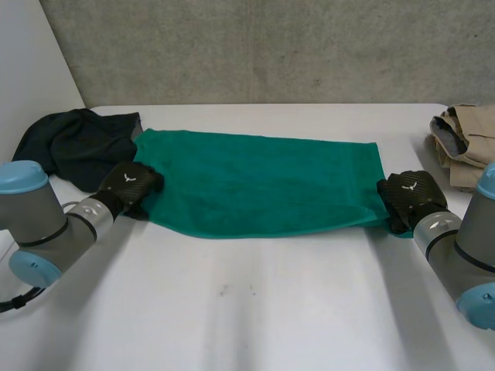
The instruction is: Fold the laundry.
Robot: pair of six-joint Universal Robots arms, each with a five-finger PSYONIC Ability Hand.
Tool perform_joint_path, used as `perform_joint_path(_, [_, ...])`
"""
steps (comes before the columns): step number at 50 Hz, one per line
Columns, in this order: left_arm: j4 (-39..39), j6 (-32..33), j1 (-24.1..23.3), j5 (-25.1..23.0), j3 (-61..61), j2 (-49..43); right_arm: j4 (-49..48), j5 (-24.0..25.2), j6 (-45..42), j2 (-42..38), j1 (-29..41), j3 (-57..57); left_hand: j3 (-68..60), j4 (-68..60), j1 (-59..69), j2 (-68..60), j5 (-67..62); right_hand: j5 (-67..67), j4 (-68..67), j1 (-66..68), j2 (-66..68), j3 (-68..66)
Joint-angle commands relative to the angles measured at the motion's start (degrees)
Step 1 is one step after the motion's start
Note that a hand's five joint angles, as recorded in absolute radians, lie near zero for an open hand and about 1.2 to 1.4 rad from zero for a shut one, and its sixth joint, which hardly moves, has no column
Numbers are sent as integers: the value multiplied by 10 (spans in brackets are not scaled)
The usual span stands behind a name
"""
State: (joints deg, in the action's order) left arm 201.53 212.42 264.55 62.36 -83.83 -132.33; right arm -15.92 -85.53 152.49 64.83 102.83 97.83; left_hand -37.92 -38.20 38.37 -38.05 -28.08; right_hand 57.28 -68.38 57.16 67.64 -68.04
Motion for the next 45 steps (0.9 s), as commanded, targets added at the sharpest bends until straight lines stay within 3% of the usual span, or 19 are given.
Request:
perform_joint_path(1, [1, 0, 0, 2, 36, -28, -1, 0, 0, -1, 0, 0, -66, -63, 62, -65, -65, 127, -116, 228, 124, -120])
perform_joint_path(16, [-1, 22, -4, 2, 62, -50, -1, 0, 0, -3, 1, 0, -165, -163, 161, -164, -164, 127, -116, 228, 124, -120])
perform_joint_path(26, [-9, 22, -4, 0, 66, -60, -1, 0, 0, -3, 1, 0, -412, -410, 408, -411, -411, 127, -116, 228, 124, -120])
perform_joint_path(31, [-27, 23, -7, 0, 60, -50, -1, 0, 0, -3, 0, 0, -421, -418, 416, -420, -419, 127, -116, 228, 124, -120])
perform_joint_path(33, [-36, 22, -9, 0, 54, -47, -1, 0, 0, -2, 0, 0, -294, -291, 290, -293, -292, 127, -116, 228, 124, -120])
perform_joint_path(34, [-46, 20, -11, 0, 51, -40, -1, 0, 0, -2, 0, 0, -158, -156, 154, -157, -157, 127, -116, 228, 124, -120])
perform_joint_path(35, [-54, 18, -12, 0, 46, -33, -1, 0, 0, -2, 0, 0, -125, -123, 121, -124, -124, 127, -116, 228, 124, -120])
perform_joint_path(45, [-81, 23, -27, -7, -9, 18, 0, 0, 0, -2, 0, 1, -55, -52, 50, -53, -53, 127, -116, 228, 124, -120])
